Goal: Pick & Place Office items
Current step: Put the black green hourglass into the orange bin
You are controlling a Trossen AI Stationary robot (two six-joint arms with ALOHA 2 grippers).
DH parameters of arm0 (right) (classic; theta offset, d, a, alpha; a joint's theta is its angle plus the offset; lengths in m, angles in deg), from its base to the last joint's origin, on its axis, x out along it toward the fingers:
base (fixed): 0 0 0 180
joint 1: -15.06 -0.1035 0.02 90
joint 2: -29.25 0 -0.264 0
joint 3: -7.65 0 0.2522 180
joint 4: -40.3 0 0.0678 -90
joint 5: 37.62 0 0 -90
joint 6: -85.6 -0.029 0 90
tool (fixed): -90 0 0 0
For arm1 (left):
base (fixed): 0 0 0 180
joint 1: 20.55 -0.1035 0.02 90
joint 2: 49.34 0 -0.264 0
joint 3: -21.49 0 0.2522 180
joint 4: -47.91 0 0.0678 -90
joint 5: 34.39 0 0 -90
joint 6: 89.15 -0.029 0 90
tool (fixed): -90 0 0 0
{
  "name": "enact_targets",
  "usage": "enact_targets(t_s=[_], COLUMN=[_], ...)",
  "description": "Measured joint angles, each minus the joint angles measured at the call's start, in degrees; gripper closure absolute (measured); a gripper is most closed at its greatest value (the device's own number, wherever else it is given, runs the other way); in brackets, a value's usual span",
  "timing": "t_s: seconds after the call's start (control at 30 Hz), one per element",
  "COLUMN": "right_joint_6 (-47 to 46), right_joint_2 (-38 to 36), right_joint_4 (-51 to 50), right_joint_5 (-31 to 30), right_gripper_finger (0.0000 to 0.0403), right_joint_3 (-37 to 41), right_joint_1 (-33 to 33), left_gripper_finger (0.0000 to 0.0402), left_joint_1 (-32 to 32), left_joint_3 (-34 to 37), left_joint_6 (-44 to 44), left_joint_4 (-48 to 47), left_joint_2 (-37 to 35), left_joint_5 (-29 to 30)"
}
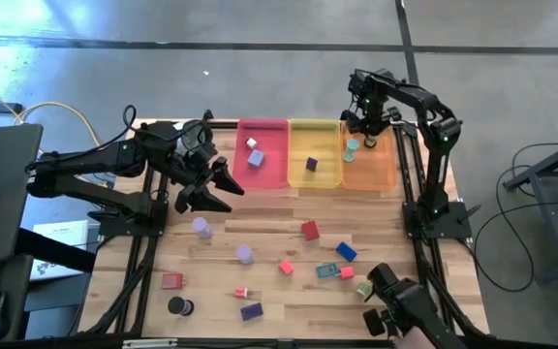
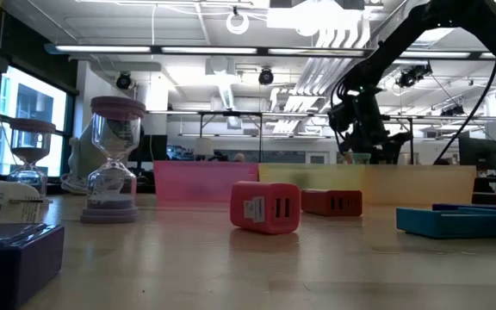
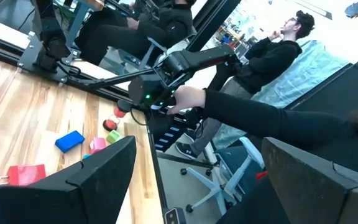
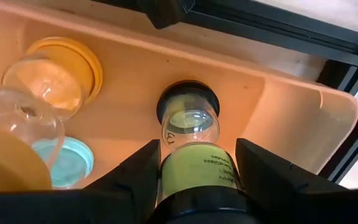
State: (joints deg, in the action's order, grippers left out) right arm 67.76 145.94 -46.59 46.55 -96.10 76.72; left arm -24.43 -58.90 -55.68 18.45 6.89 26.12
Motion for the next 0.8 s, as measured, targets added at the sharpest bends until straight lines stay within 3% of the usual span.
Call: enact_targets(t_s=[0.27,0.47,0.6,0.8], right_joint_6=[-0.1,0.1,1.4,1.6], right_joint_2=[-0.2,-0.2,-0.2,-0.2], right_joint_4=[2.4,3.9,4.2,4.2], right_joint_5=[-0.2,-1.6,-1.6,-1.2], right_gripper_finger=[0.0186,0.0221,0.0220,0.0132], right_joint_3=[0.5,0.5,0.5,0.5], right_joint_1=[0.0,-0.1,-0.1,0.0], left_gripper_finger=[0.0062,0.0062,0.0062,0.0062], left_joint_1=[-0.2,-0.6,-0.6,-0.6], left_joint_3=[0.0,0.0,0.0,0.0], left_joint_6=[0.0,0.0,0.0,0.0], left_joint_4=[0.0,-0.1,-0.2,-0.2], left_joint_2=[1.0,1.2,1.2,1.2], left_joint_5=[-0.2,-0.4,-0.4,-0.4])
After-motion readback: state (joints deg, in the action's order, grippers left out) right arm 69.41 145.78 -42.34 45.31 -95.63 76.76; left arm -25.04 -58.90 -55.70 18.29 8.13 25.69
